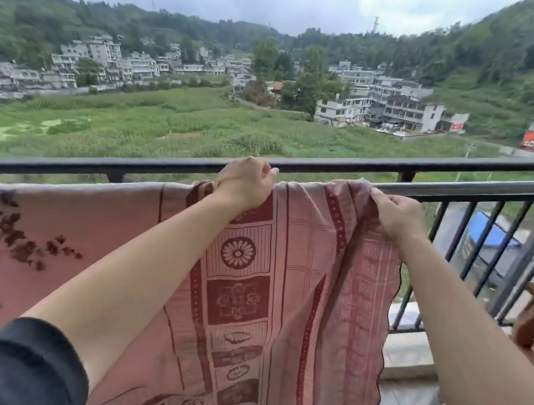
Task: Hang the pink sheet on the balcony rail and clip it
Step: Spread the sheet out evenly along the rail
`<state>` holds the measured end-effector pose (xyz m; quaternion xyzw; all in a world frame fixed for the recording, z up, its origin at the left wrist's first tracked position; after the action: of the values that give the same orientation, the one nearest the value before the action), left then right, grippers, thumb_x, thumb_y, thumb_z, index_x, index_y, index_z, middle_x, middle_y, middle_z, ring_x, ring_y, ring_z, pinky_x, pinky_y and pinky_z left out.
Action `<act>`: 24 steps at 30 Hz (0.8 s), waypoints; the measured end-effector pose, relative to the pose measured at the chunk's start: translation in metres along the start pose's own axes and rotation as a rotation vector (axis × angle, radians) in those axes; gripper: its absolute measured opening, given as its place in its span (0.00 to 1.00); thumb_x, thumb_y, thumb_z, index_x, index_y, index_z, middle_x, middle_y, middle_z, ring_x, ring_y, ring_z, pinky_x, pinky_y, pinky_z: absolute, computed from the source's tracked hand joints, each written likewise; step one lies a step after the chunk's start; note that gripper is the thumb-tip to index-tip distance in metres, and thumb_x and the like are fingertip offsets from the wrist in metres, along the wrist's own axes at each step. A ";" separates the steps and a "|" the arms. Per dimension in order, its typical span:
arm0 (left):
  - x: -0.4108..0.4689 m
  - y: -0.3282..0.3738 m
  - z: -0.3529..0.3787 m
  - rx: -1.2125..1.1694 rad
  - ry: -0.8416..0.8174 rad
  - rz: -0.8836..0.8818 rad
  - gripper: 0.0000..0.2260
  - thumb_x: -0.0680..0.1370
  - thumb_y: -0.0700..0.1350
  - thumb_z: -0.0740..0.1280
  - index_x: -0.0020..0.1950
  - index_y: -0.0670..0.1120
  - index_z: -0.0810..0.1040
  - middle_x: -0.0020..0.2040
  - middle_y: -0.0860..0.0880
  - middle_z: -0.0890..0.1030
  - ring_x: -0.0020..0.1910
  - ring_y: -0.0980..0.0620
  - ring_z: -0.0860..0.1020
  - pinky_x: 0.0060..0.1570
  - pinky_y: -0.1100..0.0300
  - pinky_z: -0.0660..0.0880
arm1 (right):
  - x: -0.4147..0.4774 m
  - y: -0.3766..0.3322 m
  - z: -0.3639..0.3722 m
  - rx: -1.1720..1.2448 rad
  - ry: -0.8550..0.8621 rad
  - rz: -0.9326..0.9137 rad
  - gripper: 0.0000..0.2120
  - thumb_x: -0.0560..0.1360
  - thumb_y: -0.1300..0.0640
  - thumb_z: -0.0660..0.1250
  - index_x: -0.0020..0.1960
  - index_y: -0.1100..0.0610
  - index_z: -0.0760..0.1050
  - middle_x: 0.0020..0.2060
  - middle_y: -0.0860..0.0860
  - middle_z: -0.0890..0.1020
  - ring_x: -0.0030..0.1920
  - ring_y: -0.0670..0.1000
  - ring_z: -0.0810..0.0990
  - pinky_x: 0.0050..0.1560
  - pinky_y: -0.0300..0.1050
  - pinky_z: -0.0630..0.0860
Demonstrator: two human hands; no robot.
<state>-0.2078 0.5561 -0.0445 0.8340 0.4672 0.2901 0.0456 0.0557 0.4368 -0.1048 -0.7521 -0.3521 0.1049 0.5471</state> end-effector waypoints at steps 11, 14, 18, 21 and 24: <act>0.101 0.155 0.119 -0.318 -0.650 0.275 0.15 0.81 0.54 0.61 0.59 0.47 0.82 0.56 0.50 0.81 0.54 0.50 0.79 0.58 0.54 0.76 | 0.083 0.034 -0.097 0.161 0.501 0.016 0.13 0.80 0.48 0.64 0.45 0.56 0.78 0.31 0.48 0.75 0.32 0.48 0.71 0.38 0.43 0.70; 0.118 0.201 0.149 -0.344 -0.717 0.360 0.14 0.80 0.53 0.63 0.59 0.47 0.81 0.58 0.49 0.81 0.56 0.50 0.79 0.61 0.52 0.75 | 0.091 0.051 -0.121 0.157 0.548 -0.011 0.09 0.80 0.50 0.64 0.47 0.55 0.77 0.33 0.46 0.75 0.33 0.45 0.72 0.36 0.36 0.70; 0.124 0.257 0.181 -0.422 -0.846 0.401 0.13 0.81 0.46 0.61 0.64 0.48 0.79 0.61 0.50 0.79 0.57 0.50 0.78 0.60 0.52 0.77 | 0.098 0.069 -0.134 0.123 0.469 -0.036 0.05 0.79 0.53 0.67 0.51 0.53 0.78 0.41 0.43 0.80 0.42 0.42 0.77 0.43 0.30 0.71; 0.124 0.284 0.200 -0.485 -1.019 0.380 0.18 0.79 0.35 0.57 0.62 0.49 0.80 0.61 0.52 0.79 0.57 0.52 0.80 0.56 0.53 0.79 | 0.107 0.083 -0.147 0.163 0.395 -0.085 0.04 0.78 0.57 0.68 0.53 0.53 0.78 0.43 0.43 0.81 0.44 0.39 0.79 0.44 0.26 0.73; 0.132 0.302 0.216 -0.612 -1.176 0.308 0.16 0.79 0.35 0.57 0.60 0.45 0.81 0.60 0.47 0.81 0.58 0.49 0.80 0.59 0.52 0.78 | 0.123 0.101 -0.167 0.176 0.343 -0.125 0.05 0.78 0.56 0.69 0.54 0.54 0.78 0.44 0.45 0.82 0.45 0.42 0.80 0.48 0.31 0.75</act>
<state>0.1853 0.5359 -0.0607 0.8596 0.1376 -0.0893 0.4840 0.2779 0.3756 -0.1036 -0.6849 -0.2895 -0.0286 0.6680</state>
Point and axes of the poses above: each hand's wrist, its own x-axis towards the middle knuckle, its own z-axis out of the palm, y = z × x, the point moved 6 cm from there along x, towards the middle knuckle
